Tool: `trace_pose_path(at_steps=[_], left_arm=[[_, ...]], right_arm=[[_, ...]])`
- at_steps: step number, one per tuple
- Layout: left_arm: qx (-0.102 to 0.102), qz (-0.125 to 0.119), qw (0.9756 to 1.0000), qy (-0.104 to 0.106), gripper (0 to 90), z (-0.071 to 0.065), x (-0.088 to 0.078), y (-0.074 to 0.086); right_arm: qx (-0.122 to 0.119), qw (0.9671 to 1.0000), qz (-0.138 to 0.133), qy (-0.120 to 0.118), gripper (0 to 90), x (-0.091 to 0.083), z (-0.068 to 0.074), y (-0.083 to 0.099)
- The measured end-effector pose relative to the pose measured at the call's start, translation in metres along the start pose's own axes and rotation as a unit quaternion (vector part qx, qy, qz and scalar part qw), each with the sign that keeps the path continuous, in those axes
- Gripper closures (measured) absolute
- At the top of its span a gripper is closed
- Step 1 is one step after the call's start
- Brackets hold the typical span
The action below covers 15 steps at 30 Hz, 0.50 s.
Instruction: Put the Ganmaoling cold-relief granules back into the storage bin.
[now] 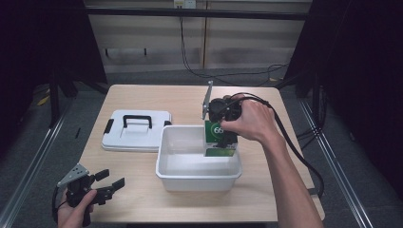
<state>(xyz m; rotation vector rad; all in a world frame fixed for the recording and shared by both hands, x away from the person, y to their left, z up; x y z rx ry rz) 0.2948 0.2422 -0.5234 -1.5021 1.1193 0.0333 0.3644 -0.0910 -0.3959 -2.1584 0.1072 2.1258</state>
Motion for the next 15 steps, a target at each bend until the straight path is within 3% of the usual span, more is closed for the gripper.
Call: trace_pose_path(at_steps=[15], left_arm=[[-0.002, -0.005, 1.0, -0.004, 17.8, 0.001, -0.001, -0.001]], right_arm=[[0.001, 0.9998, 0.008, -0.018, 15.7, 0.029, 0.0, 0.0]])
Point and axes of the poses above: each handheld gripper's, and its own axes: x roughly forward along the jaws, y roughly out of its underside, z roughly to its left, the point moved 10 cm from there along x, roughly forward along the jaws, and after that the axes turned 8 degrees about z, right-handed, at the moved point
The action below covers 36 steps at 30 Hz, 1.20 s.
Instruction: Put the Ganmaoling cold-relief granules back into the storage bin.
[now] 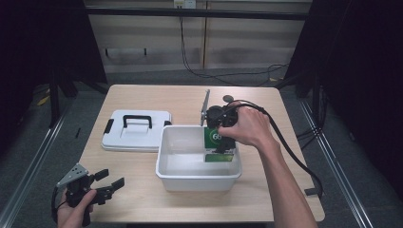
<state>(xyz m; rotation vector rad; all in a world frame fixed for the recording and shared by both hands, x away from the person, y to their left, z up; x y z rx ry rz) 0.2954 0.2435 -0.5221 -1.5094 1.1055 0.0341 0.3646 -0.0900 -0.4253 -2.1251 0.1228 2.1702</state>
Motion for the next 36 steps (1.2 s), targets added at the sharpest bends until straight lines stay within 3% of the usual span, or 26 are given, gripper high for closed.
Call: trace_pose_path(at_steps=[19, 36], left_arm=[[-0.001, 0.0, 1.0, 0.001, 17.8, 0.0, 0.0, 0.0], [-0.001, 0.0, 1.0, 0.002, 17.8, -0.001, 0.0, 0.0]], right_arm=[[0.015, 0.9996, 0.006, -0.022, 15.5, 0.039, -0.002, 0.008], [0.009, 0.9996, 0.006, -0.028, 15.3, 0.064, -0.002, 0.011]])
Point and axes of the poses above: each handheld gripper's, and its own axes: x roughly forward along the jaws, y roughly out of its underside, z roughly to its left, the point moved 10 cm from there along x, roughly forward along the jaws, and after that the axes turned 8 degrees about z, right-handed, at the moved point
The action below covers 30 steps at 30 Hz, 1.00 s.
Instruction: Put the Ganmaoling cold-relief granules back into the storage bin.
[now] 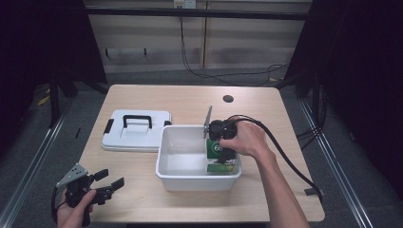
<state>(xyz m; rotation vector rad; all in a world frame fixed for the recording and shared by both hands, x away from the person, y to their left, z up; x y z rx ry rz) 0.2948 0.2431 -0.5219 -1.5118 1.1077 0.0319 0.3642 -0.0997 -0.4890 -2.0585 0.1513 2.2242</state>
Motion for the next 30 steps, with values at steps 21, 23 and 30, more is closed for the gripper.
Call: trace_pose_path(at_steps=[21, 23, 30], left_arm=[[-0.001, 0.0, 1.0, -0.002, 17.8, 0.001, 0.0, 0.0], [-0.001, 0.0, 1.0, -0.001, 17.8, 0.0, 0.0, 0.0], [-0.001, 0.0, 1.0, 0.0, 17.8, 0.0, 0.0, 0.0]], right_arm=[[0.01, 0.9997, 0.017, 0.013, 14.3, 0.015, -0.001, 0.0], [0.007, 0.9994, 0.026, 0.021, 14.2, 0.016, -0.001, 0.0], [0.003, 0.9988, 0.042, 0.026, 14.0, 0.019, -0.001, 0.001]])
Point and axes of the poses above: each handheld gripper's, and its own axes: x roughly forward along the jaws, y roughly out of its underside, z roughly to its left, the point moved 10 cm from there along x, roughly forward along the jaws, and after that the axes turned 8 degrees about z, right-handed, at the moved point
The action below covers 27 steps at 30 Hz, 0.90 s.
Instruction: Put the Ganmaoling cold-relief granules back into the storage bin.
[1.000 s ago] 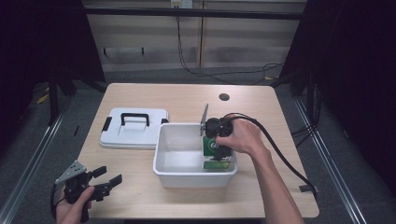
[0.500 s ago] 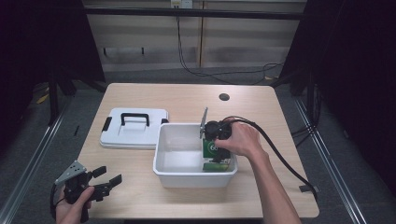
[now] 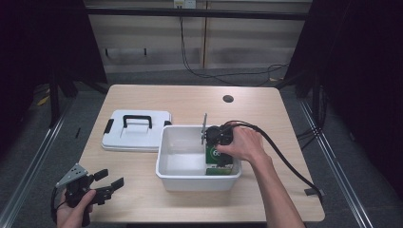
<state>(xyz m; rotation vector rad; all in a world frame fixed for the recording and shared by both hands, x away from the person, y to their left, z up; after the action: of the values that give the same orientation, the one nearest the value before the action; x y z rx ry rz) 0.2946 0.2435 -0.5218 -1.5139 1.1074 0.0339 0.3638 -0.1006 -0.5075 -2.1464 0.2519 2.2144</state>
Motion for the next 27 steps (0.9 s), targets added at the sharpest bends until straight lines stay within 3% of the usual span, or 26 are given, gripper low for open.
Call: trace_pose_path(at_steps=[15, 27], left_arm=[[0.001, 0.0, 1.0, 0.0, 17.8, 0.0, 0.0, 0.0], [0.003, 0.001, 1.0, 0.0, 17.8, 0.0, 0.0, 0.0]], right_arm=[[0.001, 1.0, 0.006, 0.0, 13.2, -0.004, 0.0, 0.003], [0.007, 1.0, -0.005, 0.004, 15.8, -0.018, -0.001, 0.011]])
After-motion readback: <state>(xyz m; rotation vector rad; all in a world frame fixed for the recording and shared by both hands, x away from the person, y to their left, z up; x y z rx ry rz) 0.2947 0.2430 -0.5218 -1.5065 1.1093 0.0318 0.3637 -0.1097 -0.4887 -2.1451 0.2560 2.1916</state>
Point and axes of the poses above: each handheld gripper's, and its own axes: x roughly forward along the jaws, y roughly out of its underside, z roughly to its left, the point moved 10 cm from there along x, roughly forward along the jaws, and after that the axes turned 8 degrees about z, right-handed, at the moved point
